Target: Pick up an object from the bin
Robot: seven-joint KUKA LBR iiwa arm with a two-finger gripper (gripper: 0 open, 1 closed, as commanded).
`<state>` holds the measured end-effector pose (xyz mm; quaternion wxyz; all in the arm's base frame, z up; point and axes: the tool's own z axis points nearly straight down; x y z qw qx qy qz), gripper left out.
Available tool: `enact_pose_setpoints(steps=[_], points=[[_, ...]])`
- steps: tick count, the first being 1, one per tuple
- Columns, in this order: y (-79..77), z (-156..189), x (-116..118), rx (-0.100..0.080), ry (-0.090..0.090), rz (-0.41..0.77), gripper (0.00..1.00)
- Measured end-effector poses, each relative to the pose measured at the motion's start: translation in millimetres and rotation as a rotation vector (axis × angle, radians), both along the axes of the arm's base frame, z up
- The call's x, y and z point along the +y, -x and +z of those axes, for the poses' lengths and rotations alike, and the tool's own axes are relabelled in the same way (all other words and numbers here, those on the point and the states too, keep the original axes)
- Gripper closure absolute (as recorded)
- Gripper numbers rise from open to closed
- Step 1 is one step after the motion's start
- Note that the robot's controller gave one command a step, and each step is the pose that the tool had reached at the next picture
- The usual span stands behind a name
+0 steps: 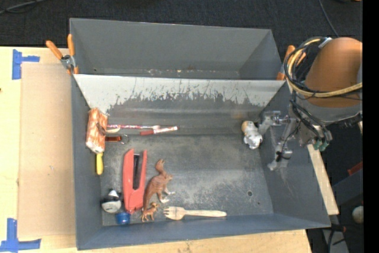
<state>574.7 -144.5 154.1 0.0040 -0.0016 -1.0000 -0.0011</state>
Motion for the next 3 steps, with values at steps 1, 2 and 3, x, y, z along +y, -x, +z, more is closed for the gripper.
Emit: enact_pose_setpoints(steps=[1,2,3], points=[[-1.6,4.9,0.4,-0.007,0.002,0.003,0.0],[-9.5,18.9,43.9,-0.006,0.001,-0.059,0.0],[17.3,26.2,84.8,-0.003,0.002,-0.07,0.0]])
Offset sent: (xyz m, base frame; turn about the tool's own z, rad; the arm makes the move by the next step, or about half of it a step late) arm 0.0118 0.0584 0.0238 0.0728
